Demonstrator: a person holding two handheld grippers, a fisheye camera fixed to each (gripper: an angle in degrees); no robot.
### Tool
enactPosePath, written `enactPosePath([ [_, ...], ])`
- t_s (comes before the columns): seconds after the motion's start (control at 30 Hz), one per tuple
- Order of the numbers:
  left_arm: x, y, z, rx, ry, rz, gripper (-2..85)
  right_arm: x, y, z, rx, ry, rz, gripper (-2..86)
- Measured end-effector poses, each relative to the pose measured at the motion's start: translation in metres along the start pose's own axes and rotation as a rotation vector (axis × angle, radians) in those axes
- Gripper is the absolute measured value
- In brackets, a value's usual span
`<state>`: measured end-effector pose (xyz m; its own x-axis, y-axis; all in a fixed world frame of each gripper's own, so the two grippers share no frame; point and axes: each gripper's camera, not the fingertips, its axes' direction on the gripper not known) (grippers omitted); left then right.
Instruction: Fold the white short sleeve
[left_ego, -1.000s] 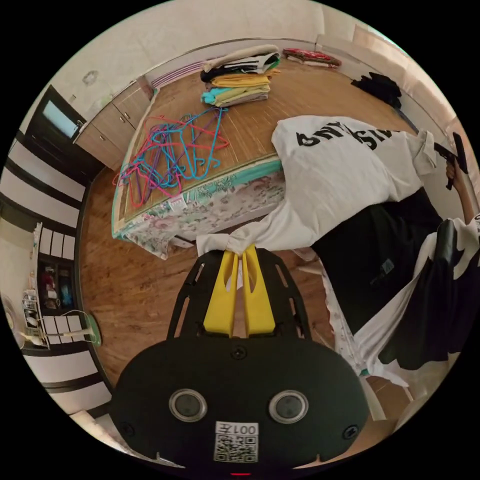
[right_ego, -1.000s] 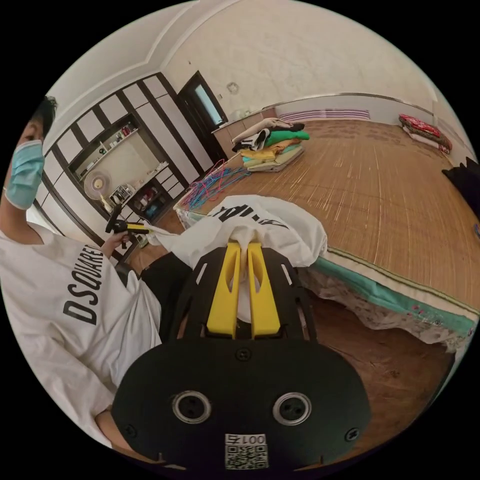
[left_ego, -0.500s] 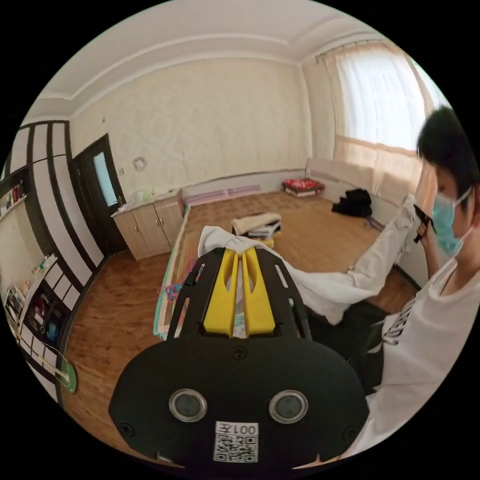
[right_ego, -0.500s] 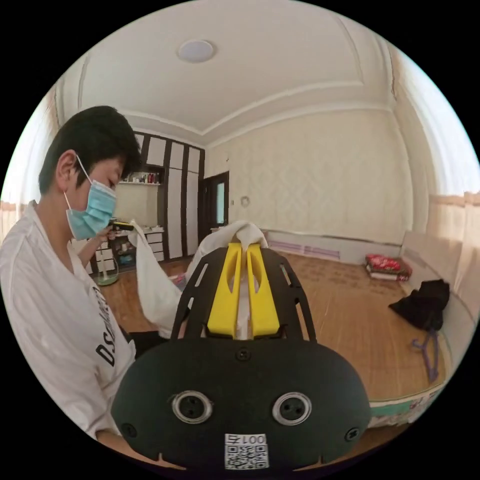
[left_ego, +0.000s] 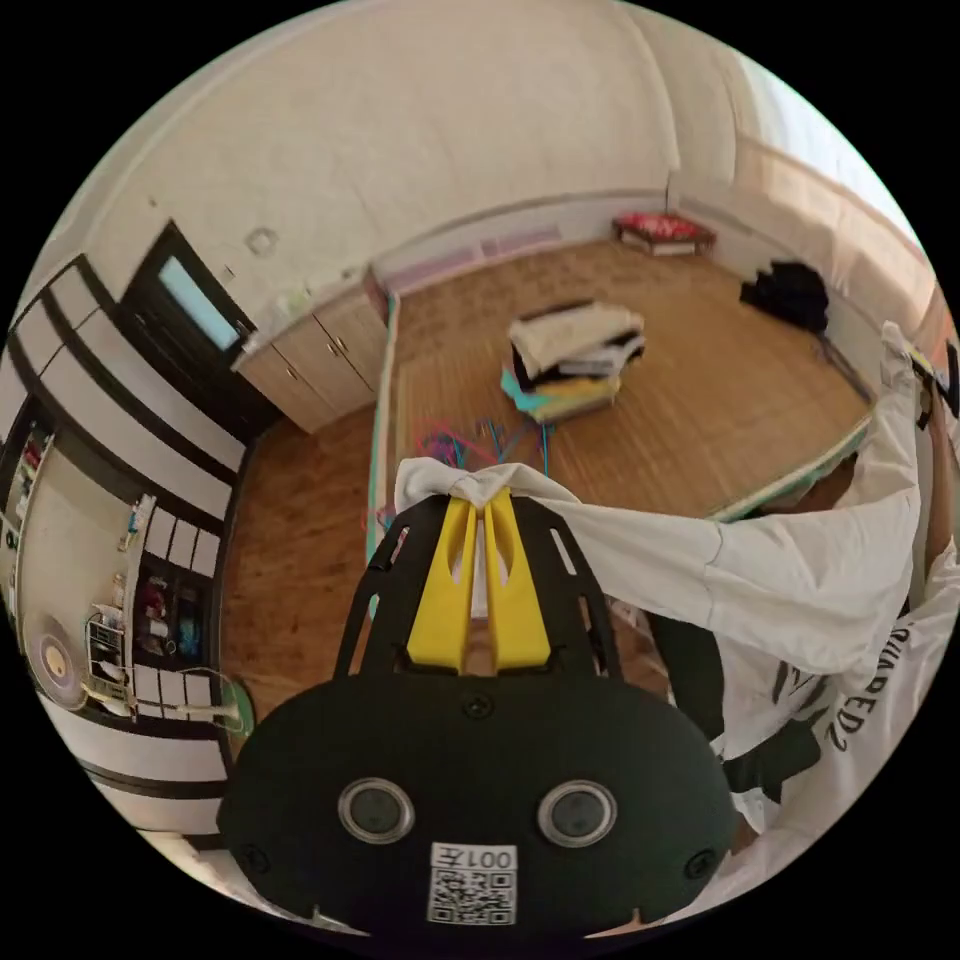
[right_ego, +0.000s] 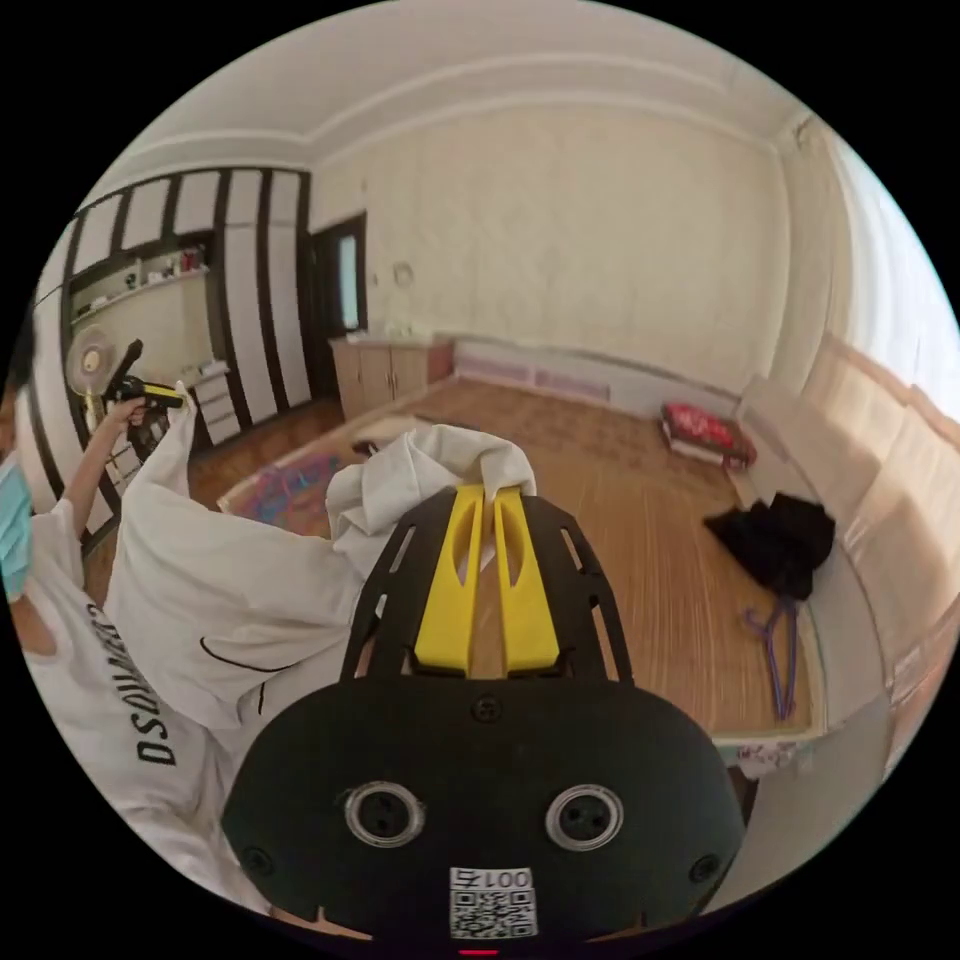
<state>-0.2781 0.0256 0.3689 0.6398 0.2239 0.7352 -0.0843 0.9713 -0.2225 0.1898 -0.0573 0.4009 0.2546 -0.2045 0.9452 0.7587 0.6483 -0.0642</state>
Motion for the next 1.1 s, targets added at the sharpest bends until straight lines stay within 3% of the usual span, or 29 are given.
enactPosePath([
  [0.13,0.037,-0.033,0.13,-0.245,0.021,0.03,-0.9,0.015,0.003,0.133,-0.252,0.075,0.071,1.0],
  [0.23,0.054,-0.042,0.172,-0.222,0.166,-0.001,-0.9,0.014,0.005,0.19,-0.347,0.012,0.08,1.0],
  [0.37,0.053,-0.064,0.197,-0.227,0.104,-0.014,-0.9,0.017,-0.007,0.228,-0.386,0.111,0.043,1.0],
  [0.5,0.028,-0.099,0.22,-0.165,0.205,-0.179,-0.7,0.045,-0.036,0.266,-0.361,0.077,0.166,1.2],
  [0.6,0.032,-0.121,0.256,-0.232,0.291,-0.176,0.3,0.062,-0.044,0.312,-0.426,0.009,0.194,1.3],
  [0.67,0.044,-0.128,0.276,-0.297,0.245,-0.144,3.2,0.065,-0.044,0.336,-0.516,0.011,0.155,1.3],
  [0.8,0.068,-0.133,0.29,-0.339,0.096,0.031,7.2,0.064,-0.044,0.338,-0.564,0.092,0.024,1.6],
  [0.9,0.106,-0.133,0.269,-0.265,0.011,0.266,6.4,0.038,-0.043,0.315,-0.507,-0.049,-0.14,2.8],
  [0.97,0.15,-0.13,0.249,-0.197,0.049,0.452,6.5,0.009,-0.037,0.304,-0.504,-0.174,-0.271,4.4],
  [1.1,0.269,-0.115,0.212,-0.036,0.29,0.827,8.3,-0.062,-0.006,0.299,-0.554,-0.341,-0.518,10.0],
])
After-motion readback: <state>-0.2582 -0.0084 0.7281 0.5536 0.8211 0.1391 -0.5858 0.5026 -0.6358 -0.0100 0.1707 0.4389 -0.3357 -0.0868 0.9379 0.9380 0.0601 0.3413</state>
